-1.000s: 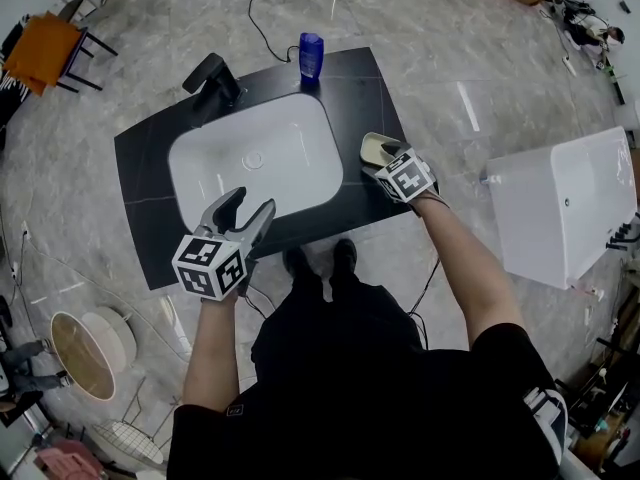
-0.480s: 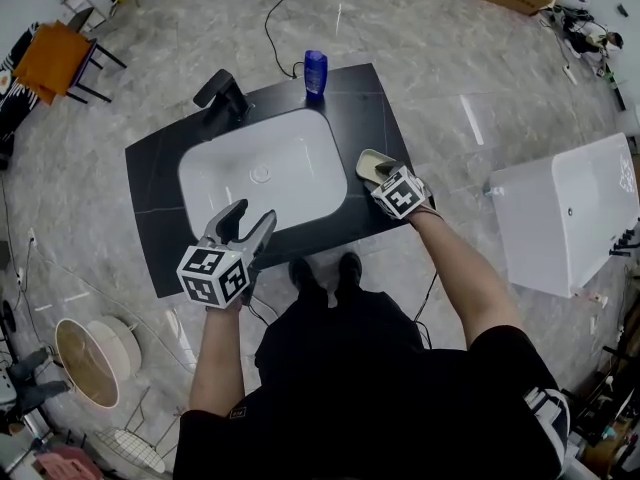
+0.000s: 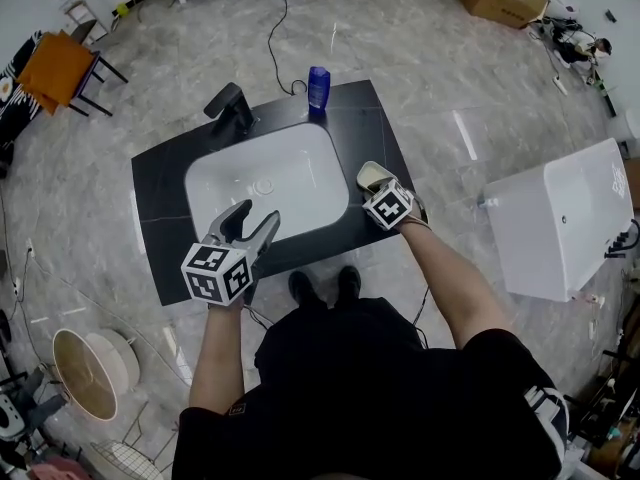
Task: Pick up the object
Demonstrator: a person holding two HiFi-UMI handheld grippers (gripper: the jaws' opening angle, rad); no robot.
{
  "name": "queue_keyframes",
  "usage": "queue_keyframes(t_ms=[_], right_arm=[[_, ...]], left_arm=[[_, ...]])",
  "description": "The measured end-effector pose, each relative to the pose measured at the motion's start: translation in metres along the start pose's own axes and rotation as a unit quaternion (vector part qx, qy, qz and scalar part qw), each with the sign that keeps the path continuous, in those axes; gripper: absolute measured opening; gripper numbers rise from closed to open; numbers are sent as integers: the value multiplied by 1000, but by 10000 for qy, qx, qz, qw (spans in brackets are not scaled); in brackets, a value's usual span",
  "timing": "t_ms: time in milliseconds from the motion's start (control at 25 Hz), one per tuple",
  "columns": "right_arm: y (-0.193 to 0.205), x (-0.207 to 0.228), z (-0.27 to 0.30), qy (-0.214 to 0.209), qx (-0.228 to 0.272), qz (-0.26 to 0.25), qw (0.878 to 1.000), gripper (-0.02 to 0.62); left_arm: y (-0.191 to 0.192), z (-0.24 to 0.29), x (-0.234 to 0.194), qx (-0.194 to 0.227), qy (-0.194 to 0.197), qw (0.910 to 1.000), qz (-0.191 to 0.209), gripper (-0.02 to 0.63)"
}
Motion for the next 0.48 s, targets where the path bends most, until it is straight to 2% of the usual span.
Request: queue_keyframes(t_ms=[120, 200, 480], right_arm=[[-1, 2, -6, 108, 23, 119, 9999, 24], [-2, 2, -13, 130, 95, 396, 9991, 23], [-32, 1, -41, 287, 733, 950, 9924, 23]], left_arm=[[-5, -8, -4, 78, 2, 10000, 27, 264], [-8, -16, -9, 143, -19, 9999, 27, 262], [-12, -51, -34, 409, -95, 9991, -16, 253]])
Point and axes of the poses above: the fingertips, and each gripper's own axes: z forward along the fingers, x to its right, y out of its underside, the point moved 10 cm from there along -z, backward along the fingers, and after that the axes turned 8 degrees about -z, right-handed, at the moved point
